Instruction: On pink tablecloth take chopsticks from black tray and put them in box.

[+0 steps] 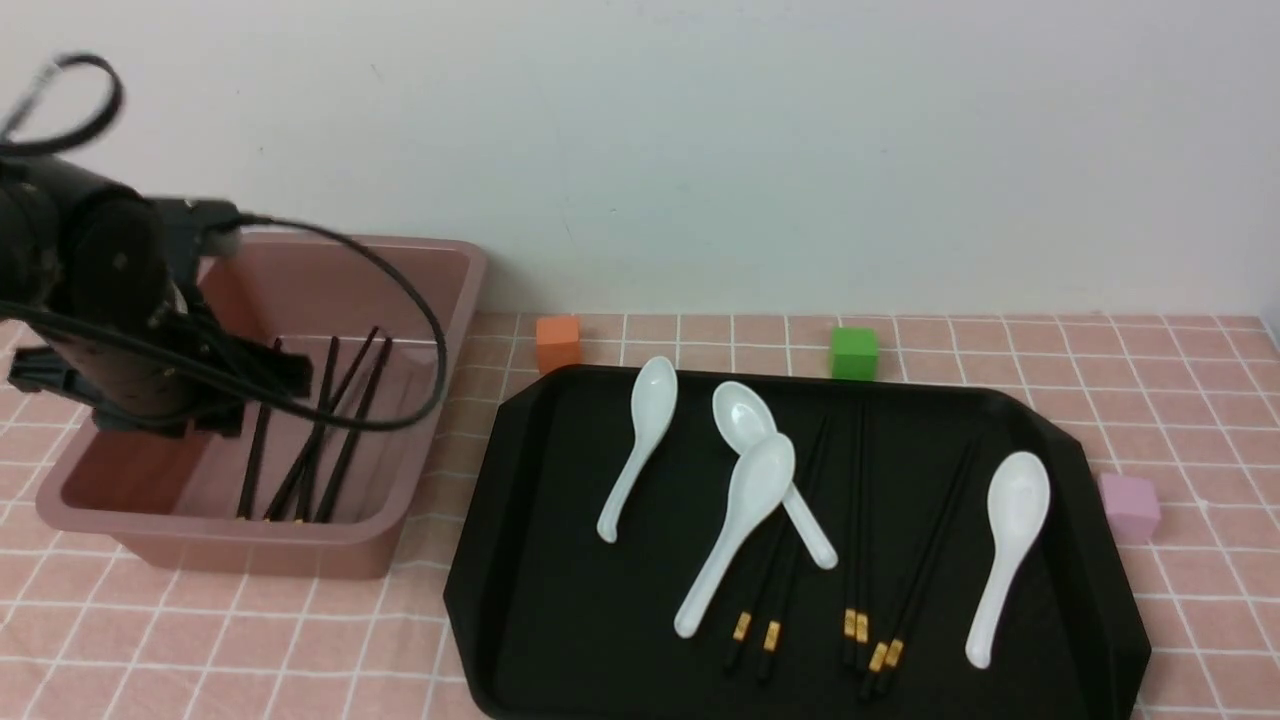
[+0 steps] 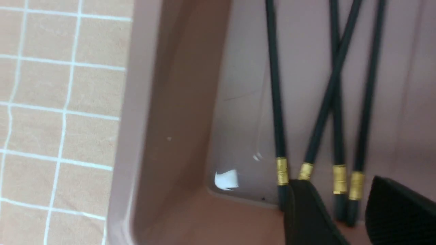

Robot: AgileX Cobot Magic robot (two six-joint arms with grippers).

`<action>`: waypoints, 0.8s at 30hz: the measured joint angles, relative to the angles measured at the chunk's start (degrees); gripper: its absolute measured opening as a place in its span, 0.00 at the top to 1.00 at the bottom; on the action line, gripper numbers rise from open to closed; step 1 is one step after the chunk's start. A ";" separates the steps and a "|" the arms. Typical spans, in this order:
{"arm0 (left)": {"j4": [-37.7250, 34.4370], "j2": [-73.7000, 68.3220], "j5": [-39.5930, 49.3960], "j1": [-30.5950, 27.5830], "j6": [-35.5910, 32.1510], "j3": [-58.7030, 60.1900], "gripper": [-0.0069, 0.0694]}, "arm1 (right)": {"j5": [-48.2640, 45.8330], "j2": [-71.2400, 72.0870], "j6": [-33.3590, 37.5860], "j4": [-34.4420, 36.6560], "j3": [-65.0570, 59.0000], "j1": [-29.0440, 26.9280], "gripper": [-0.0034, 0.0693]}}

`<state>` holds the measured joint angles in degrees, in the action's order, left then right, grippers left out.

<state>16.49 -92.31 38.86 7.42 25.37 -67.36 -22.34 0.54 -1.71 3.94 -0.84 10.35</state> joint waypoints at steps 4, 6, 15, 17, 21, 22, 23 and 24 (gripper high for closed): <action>-4.12 13.57 -1.03 0.00 0.00 1.49 0.69 | 0.00 0.00 0.00 0.00 0.00 0.00 0.62; -6.08 21.00 -2.35 0.00 0.00 3.83 0.77 | 0.00 0.00 0.00 0.00 0.00 0.00 0.62; -10.51 59.33 -13.65 0.00 -1.26 29.87 0.93 | 0.00 0.00 0.00 0.00 0.00 0.00 0.62; -11.18 67.03 -16.40 0.00 -1.26 36.79 0.93 | 0.00 0.00 0.00 0.00 0.00 0.00 0.62; -12.63 81.38 -21.53 0.00 -1.26 48.33 0.93 | 0.00 0.00 0.00 0.00 0.00 0.00 0.62; -12.78 83.84 -21.99 0.00 -1.26 50.11 0.93 | 0.00 0.00 0.00 0.00 0.00 0.00 0.62; -12.91 85.45 -22.23 0.00 -1.26 51.02 0.93 | 0.00 0.00 0.00 0.00 0.00 0.00 0.62; -13.05 87.05 -22.39 0.00 -1.26 52.52 0.93 | 0.00 0.00 0.00 0.00 0.00 0.00 0.62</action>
<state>3.43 -5.26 16.46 7.42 24.10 -14.83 -22.34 0.54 -1.71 3.94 -0.84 10.35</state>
